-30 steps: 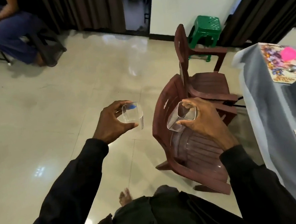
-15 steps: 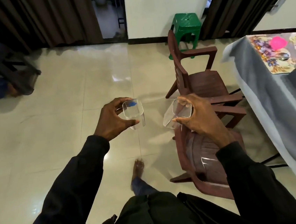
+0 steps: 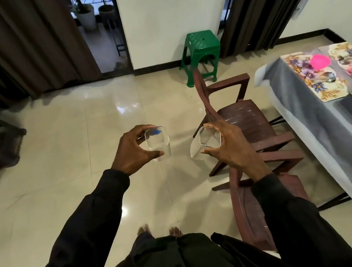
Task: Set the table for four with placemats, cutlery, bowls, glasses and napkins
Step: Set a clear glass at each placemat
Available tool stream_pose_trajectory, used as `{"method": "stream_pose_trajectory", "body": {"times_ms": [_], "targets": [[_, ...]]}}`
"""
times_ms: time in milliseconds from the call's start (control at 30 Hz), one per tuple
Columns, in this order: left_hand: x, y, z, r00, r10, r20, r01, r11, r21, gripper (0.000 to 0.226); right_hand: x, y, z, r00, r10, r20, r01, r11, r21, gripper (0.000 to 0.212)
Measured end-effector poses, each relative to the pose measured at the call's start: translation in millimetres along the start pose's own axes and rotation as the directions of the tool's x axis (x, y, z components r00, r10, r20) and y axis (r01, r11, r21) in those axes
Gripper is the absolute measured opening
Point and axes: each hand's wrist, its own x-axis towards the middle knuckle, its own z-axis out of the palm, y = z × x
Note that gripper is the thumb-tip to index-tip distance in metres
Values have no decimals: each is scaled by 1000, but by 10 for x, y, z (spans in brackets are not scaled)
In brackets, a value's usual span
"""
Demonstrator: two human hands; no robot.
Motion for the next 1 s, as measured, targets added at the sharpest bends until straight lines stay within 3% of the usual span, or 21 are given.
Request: {"method": "stream_pose_trajectory", "body": {"times_ms": [267,533,700,867,1000], "targets": [[1287,-450,-401,997,40,69,-39,999,-24,70,1150,12,325,995,83,-53,-85,996,-33,75],[2790,-778,-935,971,82,225,-78,997,-25,69,2318,-197,466,959,225,-170,-223,974,27,71],[3611,-870,-1132,943,118,311,-110,993,-44,68,2939,-269,542,927,279,-251,-275,960,51,89],[4315,-948,-1162,921,135,365,-113,990,-81,66,3509,-197,582,903,324,-283,-326,944,39,71],[4947,-1038,-1065,902,150,404,-124,988,-89,66,3964,-34,599,886,345,-311,-342,937,66,69]]}}
